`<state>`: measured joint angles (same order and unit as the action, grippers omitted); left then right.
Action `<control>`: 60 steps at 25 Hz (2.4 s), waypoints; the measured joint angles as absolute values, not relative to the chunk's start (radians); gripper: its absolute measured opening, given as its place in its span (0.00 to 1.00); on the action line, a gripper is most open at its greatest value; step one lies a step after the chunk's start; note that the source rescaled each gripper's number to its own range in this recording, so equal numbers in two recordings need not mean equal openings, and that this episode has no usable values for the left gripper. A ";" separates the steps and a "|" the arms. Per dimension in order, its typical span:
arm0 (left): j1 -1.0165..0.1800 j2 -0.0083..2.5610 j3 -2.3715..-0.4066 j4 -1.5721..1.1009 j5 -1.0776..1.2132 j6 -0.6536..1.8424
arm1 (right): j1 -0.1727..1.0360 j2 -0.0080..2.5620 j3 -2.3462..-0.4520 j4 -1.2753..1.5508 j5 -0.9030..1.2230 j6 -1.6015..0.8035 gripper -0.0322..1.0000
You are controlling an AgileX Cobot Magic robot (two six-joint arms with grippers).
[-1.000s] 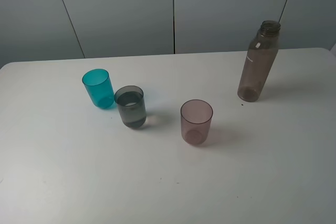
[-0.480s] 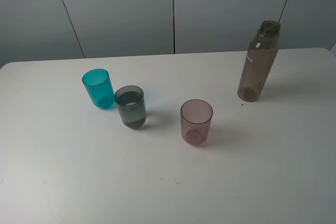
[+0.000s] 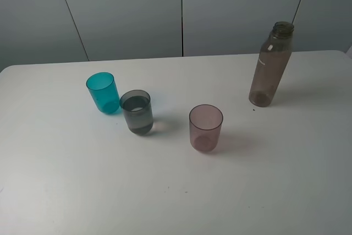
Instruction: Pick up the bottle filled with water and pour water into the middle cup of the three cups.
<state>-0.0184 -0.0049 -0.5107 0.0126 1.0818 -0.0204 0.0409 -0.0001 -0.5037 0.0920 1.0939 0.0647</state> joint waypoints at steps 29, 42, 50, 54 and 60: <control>-0.018 -0.005 -0.511 0.013 1.082 -0.020 | 0.041 0.000 -0.504 0.092 1.090 -0.039 1.00; -0.018 -0.005 -0.511 0.013 1.082 -0.020 | 0.041 0.000 -0.504 0.090 1.090 -0.027 1.00; -0.018 -0.005 -0.511 0.013 1.082 -0.020 | 0.041 0.000 -0.504 0.090 1.090 -0.027 1.00; -0.018 -0.005 -0.511 0.013 1.082 -0.020 | 0.041 0.000 -0.504 0.090 1.090 -0.030 1.00; -0.018 -0.005 -0.511 0.013 1.082 -0.016 | 0.041 0.000 -0.504 0.090 1.090 -0.079 1.00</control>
